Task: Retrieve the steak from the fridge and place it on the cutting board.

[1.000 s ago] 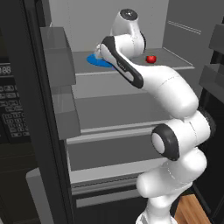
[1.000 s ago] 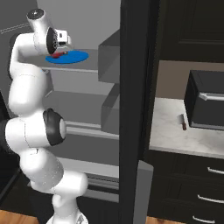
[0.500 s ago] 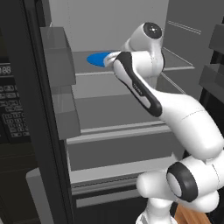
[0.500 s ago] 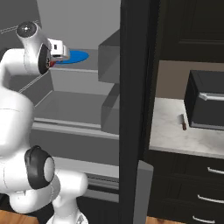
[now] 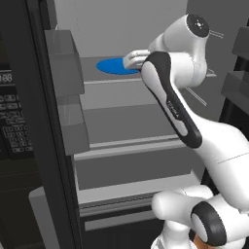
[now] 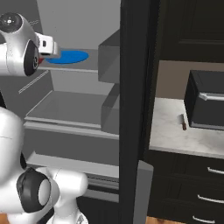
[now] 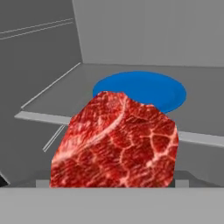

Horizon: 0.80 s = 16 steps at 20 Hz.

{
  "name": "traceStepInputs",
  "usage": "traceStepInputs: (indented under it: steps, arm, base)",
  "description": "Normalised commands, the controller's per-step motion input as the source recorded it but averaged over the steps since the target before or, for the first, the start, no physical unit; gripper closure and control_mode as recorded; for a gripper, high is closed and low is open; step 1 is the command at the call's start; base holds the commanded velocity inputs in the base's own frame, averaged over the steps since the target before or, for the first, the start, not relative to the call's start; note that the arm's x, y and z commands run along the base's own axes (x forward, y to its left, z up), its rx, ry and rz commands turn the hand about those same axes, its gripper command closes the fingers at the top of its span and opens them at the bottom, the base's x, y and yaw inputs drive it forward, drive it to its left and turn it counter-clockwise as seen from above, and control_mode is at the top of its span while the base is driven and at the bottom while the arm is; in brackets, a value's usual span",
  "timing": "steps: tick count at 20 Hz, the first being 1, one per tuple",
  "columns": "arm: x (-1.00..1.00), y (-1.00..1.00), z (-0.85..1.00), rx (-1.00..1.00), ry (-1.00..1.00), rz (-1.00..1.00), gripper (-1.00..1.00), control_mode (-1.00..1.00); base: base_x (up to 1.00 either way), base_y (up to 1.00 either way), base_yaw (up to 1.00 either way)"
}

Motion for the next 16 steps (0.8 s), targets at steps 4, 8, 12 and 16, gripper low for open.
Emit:
traceStepInputs:
  steps: [4,8,12,16]
  arm:
    - [-0.59,0.00,-0.13,0.00,-0.01,0.00,1.00,-1.00]
    - [-0.60,-0.07,-0.08,0.00,-0.02,0.00,1.00,-1.00]
    - [-0.55,-0.12,-0.21,0.00,0.00,0.00,1.00,-1.00]
    - [-0.33,-0.19,-0.19,0.00,0.00,0.00,1.00,-1.00]
  base:
    - [0.00,0.00,0.00]
    - [0.00,0.00,0.00]
    - [0.00,0.00,0.00]
    - [0.00,0.00,0.00]
